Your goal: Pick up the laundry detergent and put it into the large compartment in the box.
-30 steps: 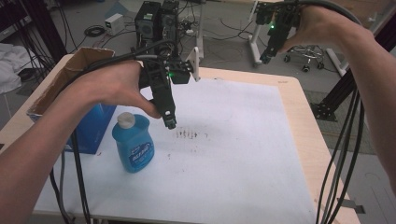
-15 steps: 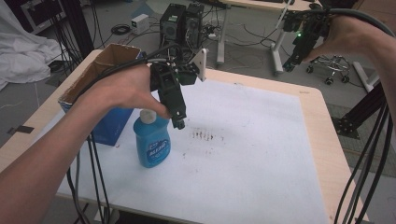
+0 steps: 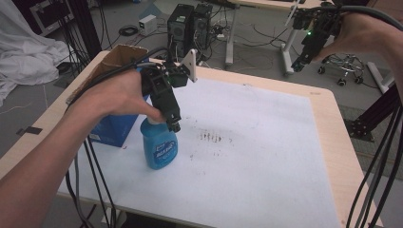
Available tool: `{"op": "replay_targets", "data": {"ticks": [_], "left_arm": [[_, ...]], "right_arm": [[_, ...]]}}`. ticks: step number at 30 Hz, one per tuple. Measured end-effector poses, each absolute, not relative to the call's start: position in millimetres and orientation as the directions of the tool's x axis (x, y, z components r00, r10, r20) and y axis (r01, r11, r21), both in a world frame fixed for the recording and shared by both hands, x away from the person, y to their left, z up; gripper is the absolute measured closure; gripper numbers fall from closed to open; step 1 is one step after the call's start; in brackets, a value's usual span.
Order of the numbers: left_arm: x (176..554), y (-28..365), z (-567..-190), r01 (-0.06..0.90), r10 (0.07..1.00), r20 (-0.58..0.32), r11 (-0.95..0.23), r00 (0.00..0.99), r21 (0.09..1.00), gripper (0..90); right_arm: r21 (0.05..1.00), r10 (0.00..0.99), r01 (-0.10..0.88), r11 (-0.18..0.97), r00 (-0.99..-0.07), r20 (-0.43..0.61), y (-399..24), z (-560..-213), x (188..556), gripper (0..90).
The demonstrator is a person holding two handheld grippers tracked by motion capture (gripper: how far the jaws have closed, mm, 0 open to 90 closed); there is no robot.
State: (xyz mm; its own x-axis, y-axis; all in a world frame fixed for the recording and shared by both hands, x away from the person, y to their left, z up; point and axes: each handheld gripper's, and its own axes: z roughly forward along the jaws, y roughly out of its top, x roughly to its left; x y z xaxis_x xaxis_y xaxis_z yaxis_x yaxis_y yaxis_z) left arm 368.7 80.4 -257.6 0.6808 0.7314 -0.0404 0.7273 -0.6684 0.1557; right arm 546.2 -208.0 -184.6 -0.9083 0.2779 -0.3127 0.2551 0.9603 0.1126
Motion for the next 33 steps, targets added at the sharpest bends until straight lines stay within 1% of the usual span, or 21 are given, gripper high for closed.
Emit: {"op": "replay_targets", "data": {"ticks": [9,22,33], "left_arm": [[366,87,-264,0.748,0.751,-0.060,-0.642,0.658,0.170,21.2],[361,90,-274,0.752,0.753,-0.057,-0.644,0.655,0.140,21.2],[360,92,-279,0.761,0.761,-0.068,-0.631,0.645,0.148,21.3]], "right_arm": [[0.114,0.271,0.247,0.962,-0.906,-0.324,-209,-184,545,11.9],[0.119,0.280,0.255,0.960,-0.905,-0.320,-211,-182,544,11.9],[0.121,0.276,0.250,0.961,-0.905,-0.324,-210,-182,544,11.9]]}}
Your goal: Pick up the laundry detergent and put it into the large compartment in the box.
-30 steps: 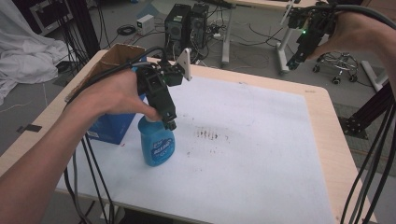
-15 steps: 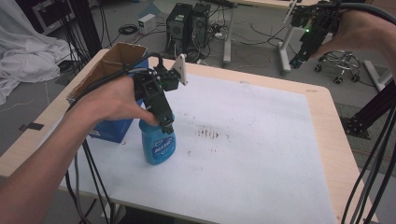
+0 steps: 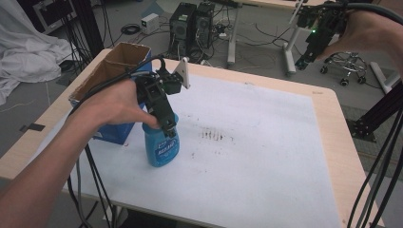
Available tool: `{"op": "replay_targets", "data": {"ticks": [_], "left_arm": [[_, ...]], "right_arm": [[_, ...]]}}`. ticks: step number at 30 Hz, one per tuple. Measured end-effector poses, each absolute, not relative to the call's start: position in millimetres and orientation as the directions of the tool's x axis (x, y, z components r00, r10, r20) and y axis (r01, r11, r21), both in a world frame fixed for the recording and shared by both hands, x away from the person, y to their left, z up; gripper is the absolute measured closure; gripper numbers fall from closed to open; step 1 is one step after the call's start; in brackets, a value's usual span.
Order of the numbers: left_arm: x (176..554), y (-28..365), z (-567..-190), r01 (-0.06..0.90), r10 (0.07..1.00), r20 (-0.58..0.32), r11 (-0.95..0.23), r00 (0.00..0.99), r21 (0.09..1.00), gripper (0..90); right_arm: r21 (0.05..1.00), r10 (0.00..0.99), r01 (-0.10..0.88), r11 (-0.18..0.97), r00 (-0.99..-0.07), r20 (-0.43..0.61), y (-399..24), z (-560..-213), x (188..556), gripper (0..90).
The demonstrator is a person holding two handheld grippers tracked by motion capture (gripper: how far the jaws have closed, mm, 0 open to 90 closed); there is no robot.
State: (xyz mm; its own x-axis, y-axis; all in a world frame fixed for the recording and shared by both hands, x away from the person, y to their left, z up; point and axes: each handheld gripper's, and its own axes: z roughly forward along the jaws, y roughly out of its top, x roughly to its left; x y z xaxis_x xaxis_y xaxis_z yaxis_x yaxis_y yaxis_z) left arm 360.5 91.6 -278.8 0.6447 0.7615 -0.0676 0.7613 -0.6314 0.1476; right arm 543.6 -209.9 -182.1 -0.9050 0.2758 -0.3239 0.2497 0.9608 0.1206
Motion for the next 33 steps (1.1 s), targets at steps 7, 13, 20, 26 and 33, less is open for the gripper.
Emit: {"op": "replay_targets", "data": {"ticks": [7,13,20,26,33], "left_arm": [[363.2,92.7,-279.5,0.759,0.759,-0.057,-0.638,0.648,0.132,22.3],[365.2,93.4,-282.0,0.765,0.767,-0.053,-0.629,0.640,0.133,24.2],[364.7,92.1,-281.9,0.762,0.763,-0.058,-0.633,0.644,0.138,26.7],[365.2,92.0,-281.8,0.768,0.769,-0.059,-0.626,0.637,0.137,27.8],[365.9,93.8,-281.2,0.788,0.785,-0.080,-0.604,0.614,0.119,30.1]], "right_arm": [[0.117,0.283,0.259,0.959,-0.904,-0.319,-210.7,-181.8,543.2,11.9],[0.116,0.273,0.249,0.962,-0.907,-0.321,-209.1,-182.6,544.2,11.9],[0.117,0.276,0.251,0.961,-0.906,-0.320,-208.7,-183.8,545.5,11.9],[0.111,0.274,0.251,0.961,-0.906,-0.321,-207.9,-184.2,545.2,11.9],[0.106,0.274,0.254,0.961,-0.906,-0.323,-207.6,-184.6,545.2,11.9]]}}
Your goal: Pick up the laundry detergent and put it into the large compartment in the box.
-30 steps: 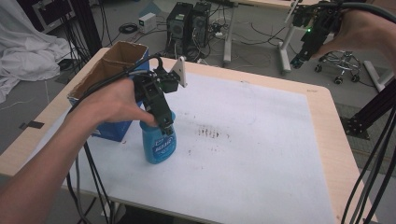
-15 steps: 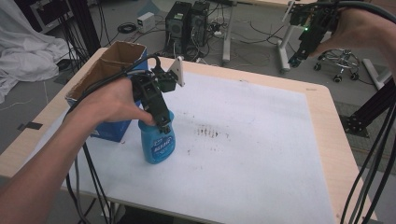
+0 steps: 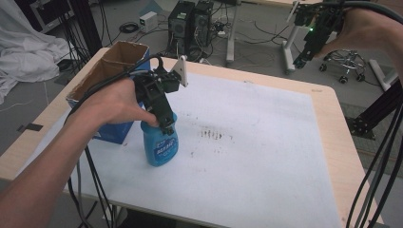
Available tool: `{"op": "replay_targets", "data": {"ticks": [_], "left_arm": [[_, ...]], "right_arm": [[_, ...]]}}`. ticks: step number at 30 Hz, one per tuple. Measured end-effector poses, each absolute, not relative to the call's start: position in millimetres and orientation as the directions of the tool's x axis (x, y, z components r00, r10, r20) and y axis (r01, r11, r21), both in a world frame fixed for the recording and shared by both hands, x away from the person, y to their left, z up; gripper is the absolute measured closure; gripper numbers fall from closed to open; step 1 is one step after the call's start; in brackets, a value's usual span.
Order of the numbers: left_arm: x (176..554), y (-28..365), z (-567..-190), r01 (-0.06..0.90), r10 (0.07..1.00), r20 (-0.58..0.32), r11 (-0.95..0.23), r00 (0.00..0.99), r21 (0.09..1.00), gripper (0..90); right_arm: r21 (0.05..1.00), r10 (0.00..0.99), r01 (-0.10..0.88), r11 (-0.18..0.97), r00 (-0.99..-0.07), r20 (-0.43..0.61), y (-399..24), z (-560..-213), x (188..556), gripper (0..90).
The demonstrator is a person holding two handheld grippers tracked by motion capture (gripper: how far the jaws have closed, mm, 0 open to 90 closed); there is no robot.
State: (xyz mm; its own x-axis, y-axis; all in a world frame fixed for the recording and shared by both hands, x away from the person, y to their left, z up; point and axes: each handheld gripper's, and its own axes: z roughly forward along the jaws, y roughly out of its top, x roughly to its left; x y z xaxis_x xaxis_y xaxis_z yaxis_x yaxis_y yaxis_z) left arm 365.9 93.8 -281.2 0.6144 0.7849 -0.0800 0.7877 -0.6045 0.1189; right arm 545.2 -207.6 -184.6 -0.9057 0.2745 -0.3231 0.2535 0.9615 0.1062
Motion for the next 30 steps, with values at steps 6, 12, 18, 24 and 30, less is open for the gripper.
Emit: {"op": "replay_targets", "data": {"ticks": [6,12,18,24,30], "left_arm": [[366.3,93.6,-280.7,0.795,0.790,-0.091,-0.597,0.606,0.107,32.8],[366.2,92.4,-280.5,0.794,0.789,-0.094,-0.598,0.607,0.105,36.6],[366.4,92.6,-280.6,0.793,0.788,-0.092,-0.600,0.609,0.108,37.3],[365.6,92.4,-280.2,0.785,0.780,-0.091,-0.610,0.619,0.110,37.9],[368.2,90.9,-279.1,0.774,0.769,-0.092,-0.624,0.633,0.113,38.1]], "right_arm": [[0.109,0.277,0.255,0.961,-0.905,-0.323,-206.9,-184.5,544.6,11.9],[0.109,0.276,0.254,0.961,-0.905,-0.324,-206.7,-184.5,544.4,11.9],[0.108,0.277,0.255,0.961,-0.904,-0.325,-208.0,-183.8,544.2,11.9],[0.110,0.276,0.253,0.961,-0.904,-0.326,-209.0,-182.6,543.6,11.9],[0.111,0.275,0.252,0.961,-0.905,-0.326,-207.6,-182.9,542.7,11.9]]}}
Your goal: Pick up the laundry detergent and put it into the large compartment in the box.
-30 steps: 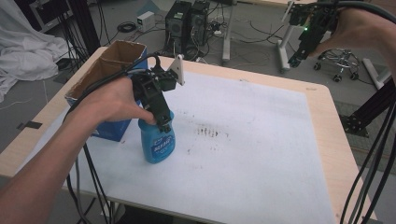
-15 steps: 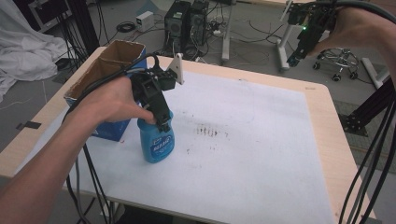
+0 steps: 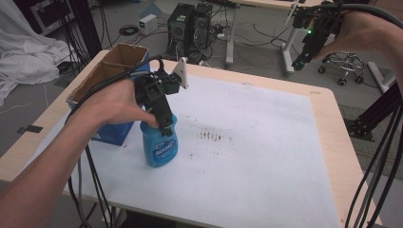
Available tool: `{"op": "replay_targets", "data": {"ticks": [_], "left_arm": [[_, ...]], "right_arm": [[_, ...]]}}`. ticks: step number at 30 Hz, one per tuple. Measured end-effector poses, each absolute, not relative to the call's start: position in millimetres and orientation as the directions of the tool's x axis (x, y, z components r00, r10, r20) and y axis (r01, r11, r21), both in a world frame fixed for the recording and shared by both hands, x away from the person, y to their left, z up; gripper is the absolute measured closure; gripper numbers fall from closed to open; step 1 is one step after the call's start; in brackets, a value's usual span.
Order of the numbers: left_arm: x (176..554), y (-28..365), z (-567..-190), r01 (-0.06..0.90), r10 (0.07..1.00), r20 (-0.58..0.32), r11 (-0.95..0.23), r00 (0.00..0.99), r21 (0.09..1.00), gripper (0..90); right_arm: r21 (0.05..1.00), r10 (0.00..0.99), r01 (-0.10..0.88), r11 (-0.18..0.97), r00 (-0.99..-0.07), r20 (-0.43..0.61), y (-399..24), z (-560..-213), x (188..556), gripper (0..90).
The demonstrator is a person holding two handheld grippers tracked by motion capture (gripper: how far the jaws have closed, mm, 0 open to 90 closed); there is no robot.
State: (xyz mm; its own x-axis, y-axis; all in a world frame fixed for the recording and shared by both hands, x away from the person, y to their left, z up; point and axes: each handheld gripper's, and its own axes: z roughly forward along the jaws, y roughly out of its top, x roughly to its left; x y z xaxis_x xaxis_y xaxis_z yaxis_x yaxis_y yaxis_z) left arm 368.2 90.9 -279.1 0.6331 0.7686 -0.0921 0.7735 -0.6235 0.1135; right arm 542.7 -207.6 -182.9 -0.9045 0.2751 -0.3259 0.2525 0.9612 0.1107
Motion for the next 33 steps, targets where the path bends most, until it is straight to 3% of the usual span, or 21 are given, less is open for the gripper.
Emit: {"op": "replay_targets", "data": {"ticks": [6,21,33], "left_arm": [[374,93,-262,0.751,0.747,-0.085,-0.650,0.660,0.117,38.2],[395,92,-162,0.699,0.703,-0.017,-0.704,0.711,0.125,38.2],[402,91,-105,0.685,0.694,0.006,-0.712,0.720,0.155,38.2]], "right_arm": [[0.112,0.269,0.245,0.963,-0.906,-0.328,-207,-182,542,11.9],[0.110,0.270,0.247,0.963,-0.903,-0.335,-209,-182,541,11.9],[0.104,0.260,0.238,0.966,-0.904,-0.340,-206,-182,540,11.9]]}}
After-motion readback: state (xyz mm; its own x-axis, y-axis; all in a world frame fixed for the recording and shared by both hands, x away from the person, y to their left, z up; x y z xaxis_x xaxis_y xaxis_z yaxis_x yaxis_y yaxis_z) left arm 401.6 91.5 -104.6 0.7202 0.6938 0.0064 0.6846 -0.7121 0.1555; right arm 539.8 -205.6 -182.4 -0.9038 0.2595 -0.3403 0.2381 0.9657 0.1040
